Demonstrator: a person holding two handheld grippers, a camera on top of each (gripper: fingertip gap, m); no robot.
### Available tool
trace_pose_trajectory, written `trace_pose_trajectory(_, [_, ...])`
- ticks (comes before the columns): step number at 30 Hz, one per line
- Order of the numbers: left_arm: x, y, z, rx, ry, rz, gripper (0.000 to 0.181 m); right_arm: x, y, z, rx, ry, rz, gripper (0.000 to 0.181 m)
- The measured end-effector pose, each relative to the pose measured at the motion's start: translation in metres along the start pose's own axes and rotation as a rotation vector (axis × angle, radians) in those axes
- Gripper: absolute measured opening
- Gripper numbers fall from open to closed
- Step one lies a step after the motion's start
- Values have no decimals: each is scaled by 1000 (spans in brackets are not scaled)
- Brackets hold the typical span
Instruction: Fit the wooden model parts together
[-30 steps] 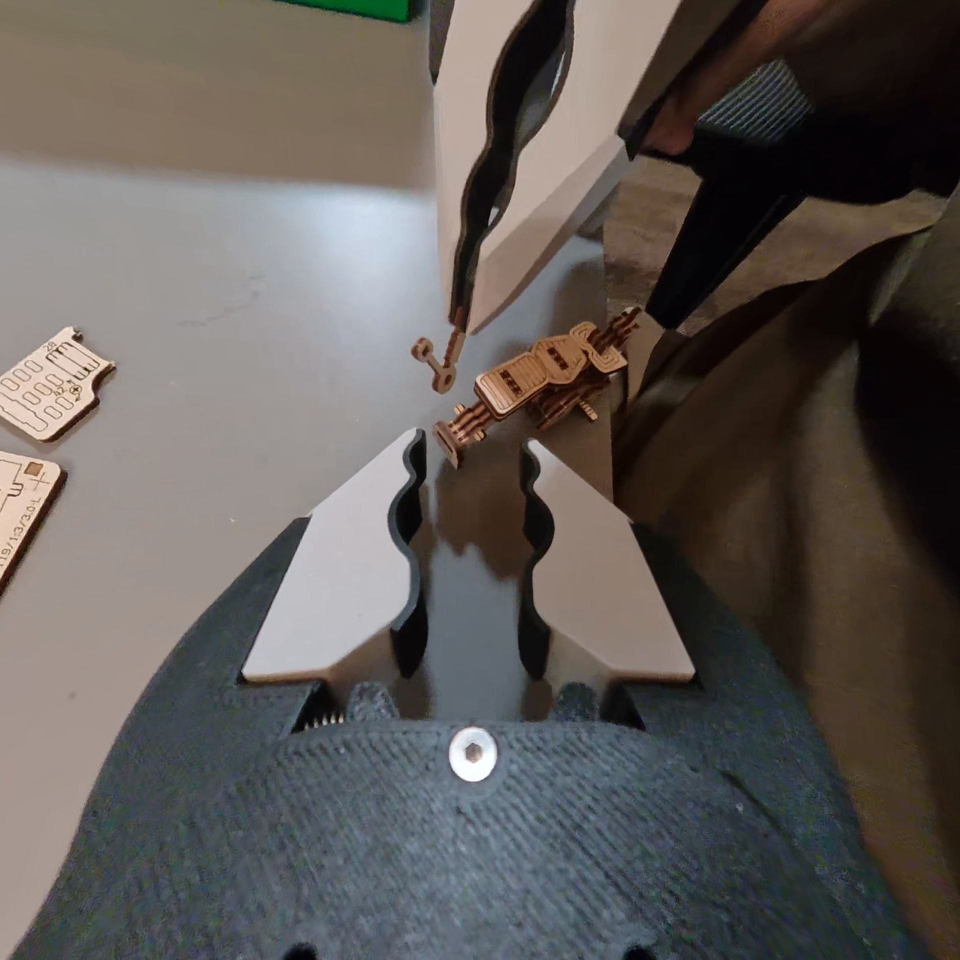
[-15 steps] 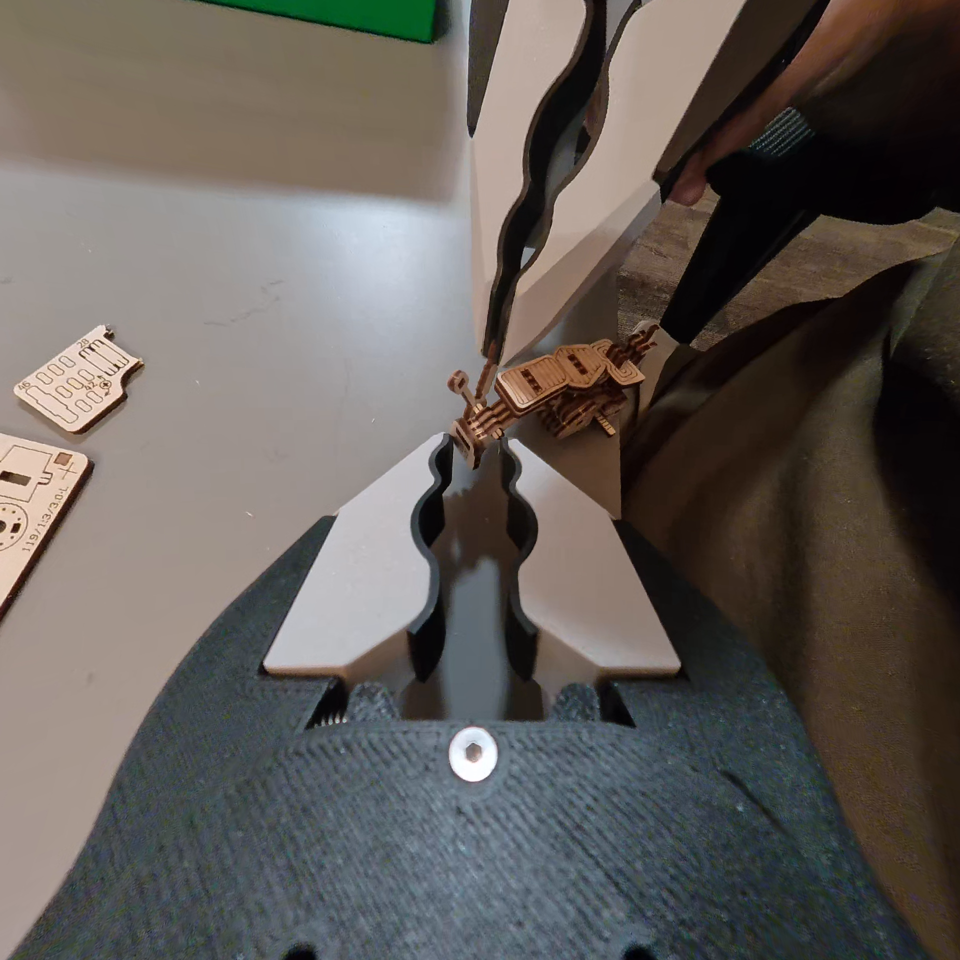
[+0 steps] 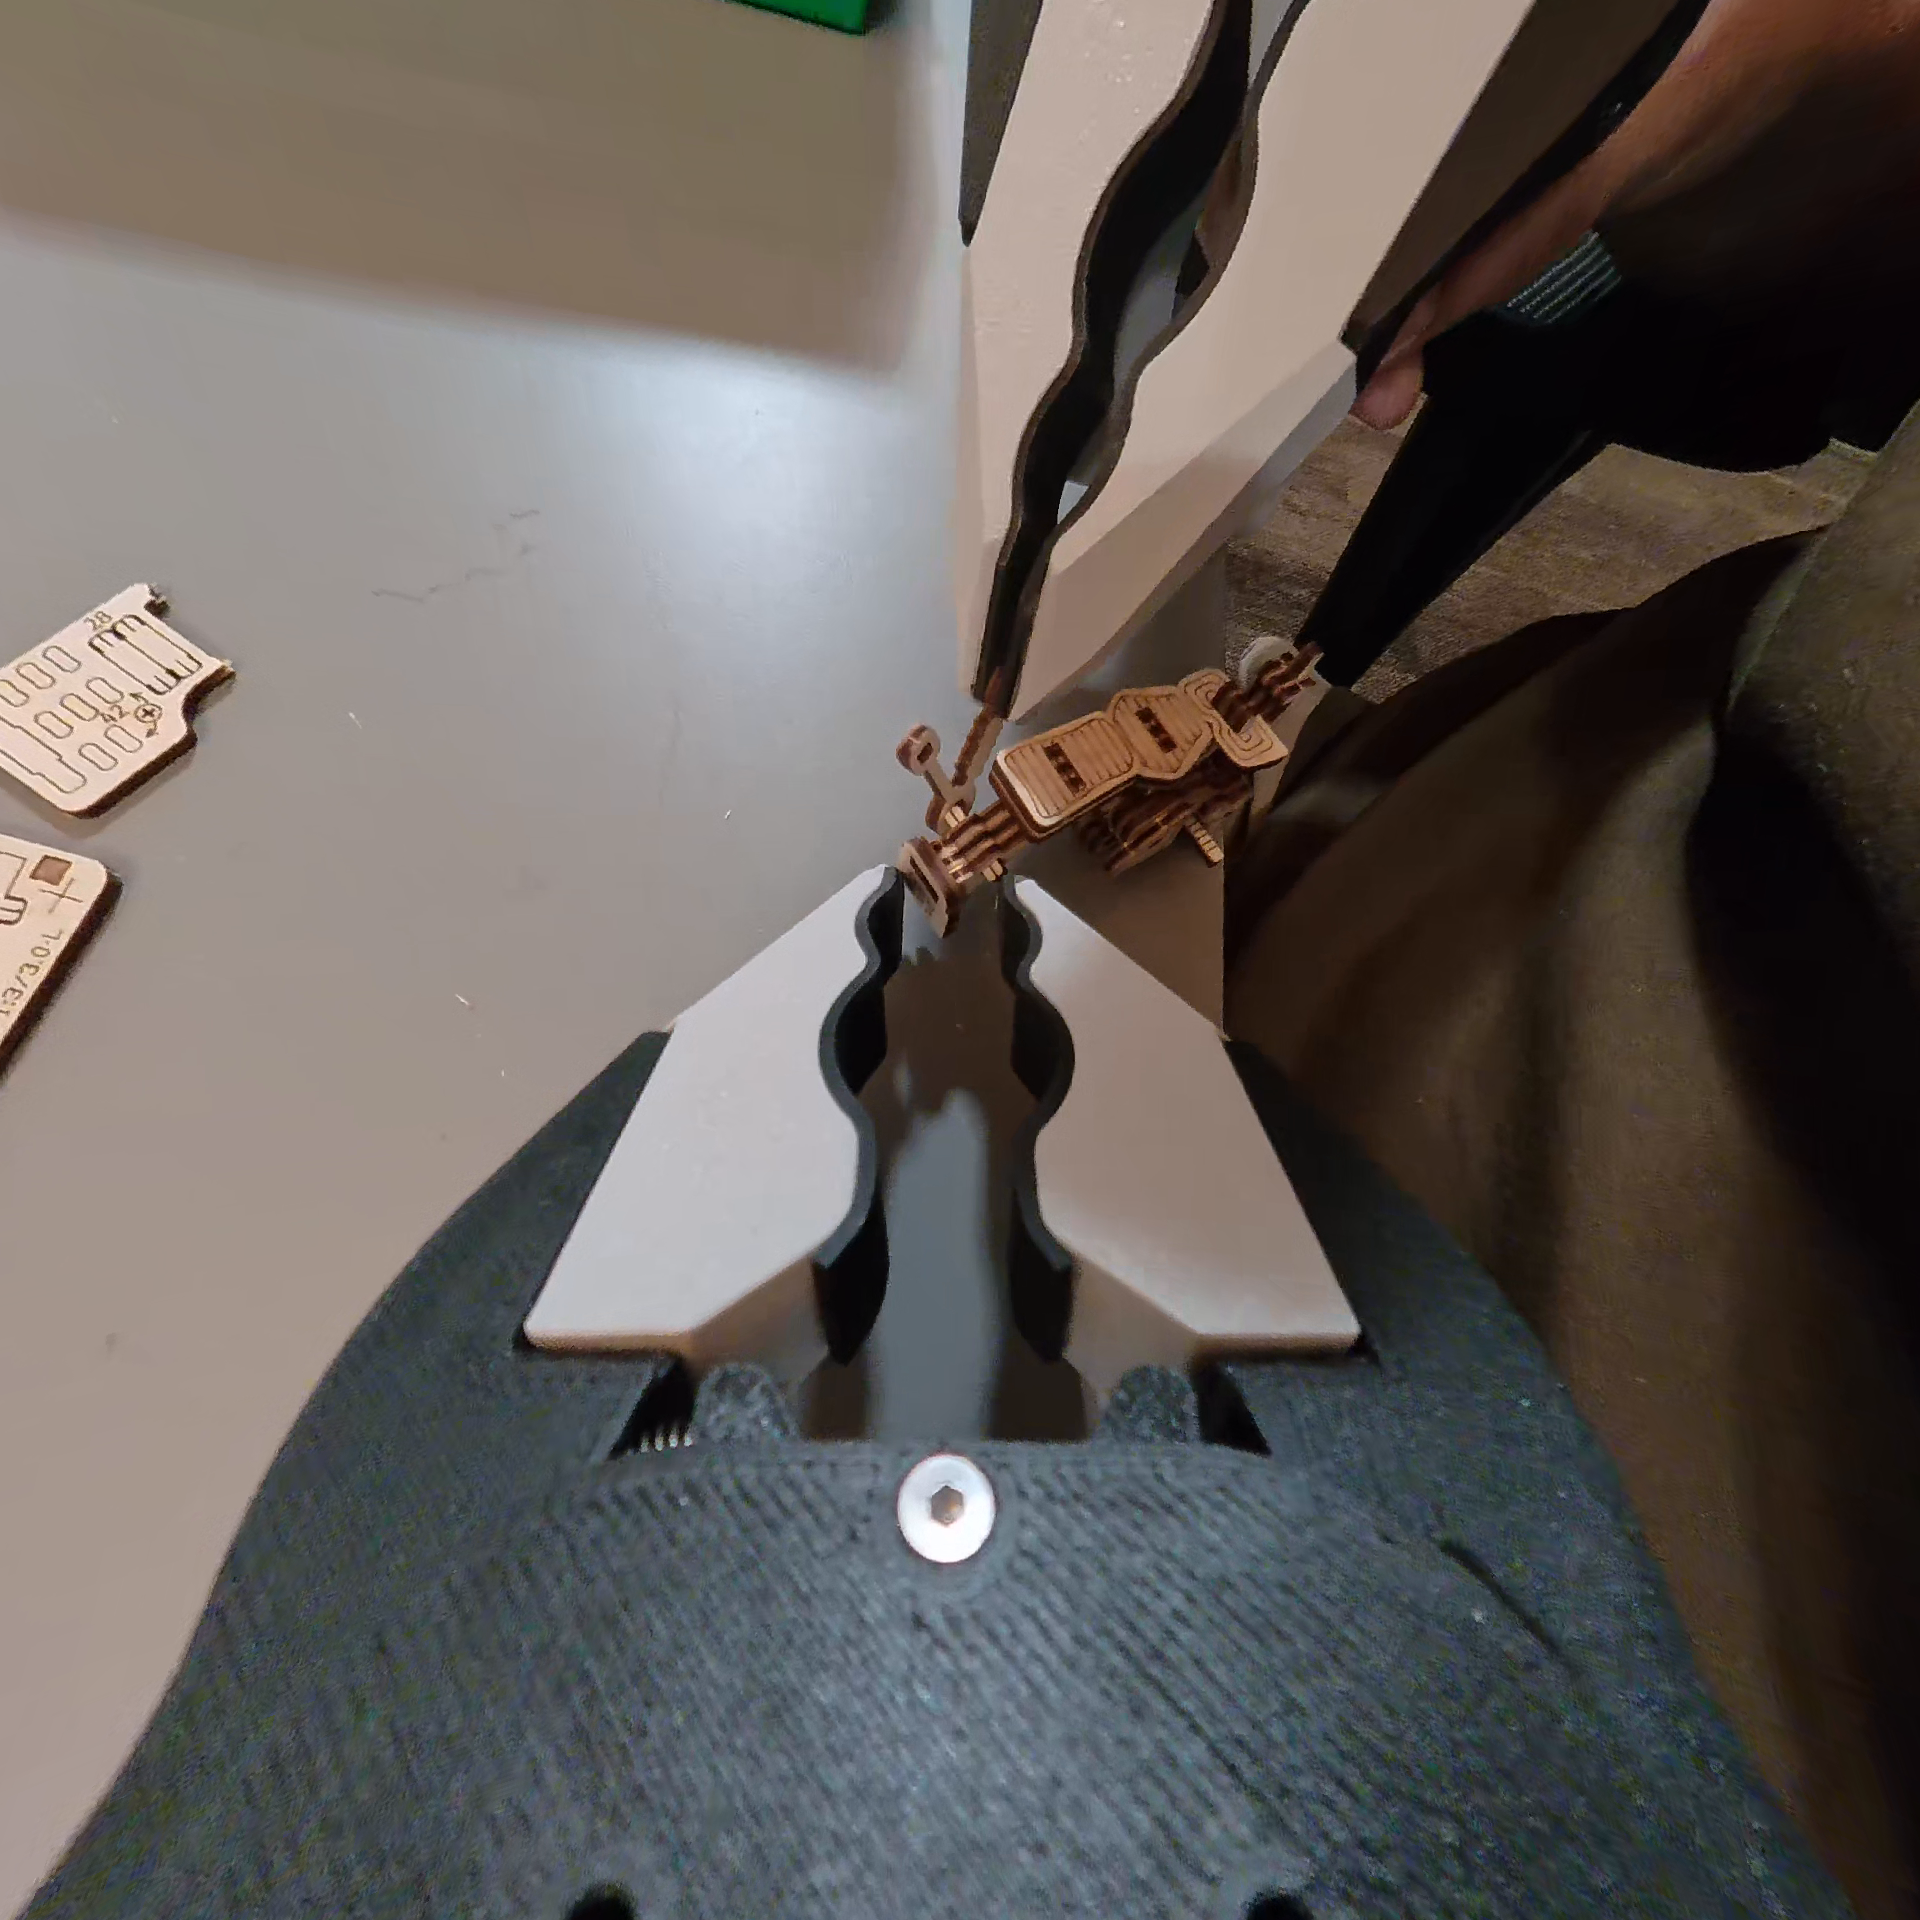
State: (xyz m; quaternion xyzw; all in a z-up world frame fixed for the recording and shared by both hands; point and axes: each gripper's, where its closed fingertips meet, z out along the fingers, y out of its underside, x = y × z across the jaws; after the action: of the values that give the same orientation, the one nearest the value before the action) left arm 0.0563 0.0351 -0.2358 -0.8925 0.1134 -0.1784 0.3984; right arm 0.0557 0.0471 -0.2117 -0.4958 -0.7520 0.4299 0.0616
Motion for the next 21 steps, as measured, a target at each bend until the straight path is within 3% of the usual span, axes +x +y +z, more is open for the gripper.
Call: trace_pose_trajectory(21, [-2,6,4,-37,-71,6,15,-3,2,0,-24,28,-31,1])
